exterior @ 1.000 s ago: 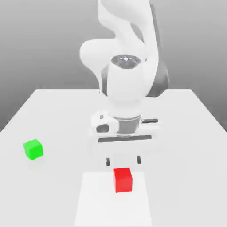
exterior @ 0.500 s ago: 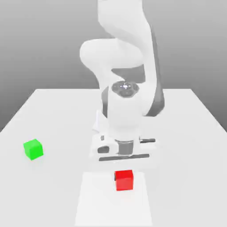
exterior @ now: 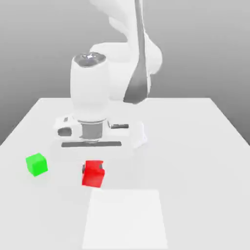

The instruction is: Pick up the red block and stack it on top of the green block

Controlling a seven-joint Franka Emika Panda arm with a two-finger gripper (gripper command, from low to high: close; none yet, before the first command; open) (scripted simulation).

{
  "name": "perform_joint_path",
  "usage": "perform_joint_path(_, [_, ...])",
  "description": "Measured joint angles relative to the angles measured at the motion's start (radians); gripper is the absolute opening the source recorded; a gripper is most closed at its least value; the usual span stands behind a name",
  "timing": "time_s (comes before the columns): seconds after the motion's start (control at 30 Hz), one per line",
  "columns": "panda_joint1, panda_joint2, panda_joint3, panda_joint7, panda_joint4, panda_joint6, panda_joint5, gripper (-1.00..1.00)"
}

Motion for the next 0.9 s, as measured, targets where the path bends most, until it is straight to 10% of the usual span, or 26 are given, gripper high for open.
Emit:
perform_joint_path(0.63, [-0.305, -0.084, -0.382, -0.517, -0.019, -0.071, -0.117, -1.0])
perform_joint_path(0.9, [-0.241, 0.015, -0.451, -0.652, -0.023, 0.007, 0.024, -1.0])
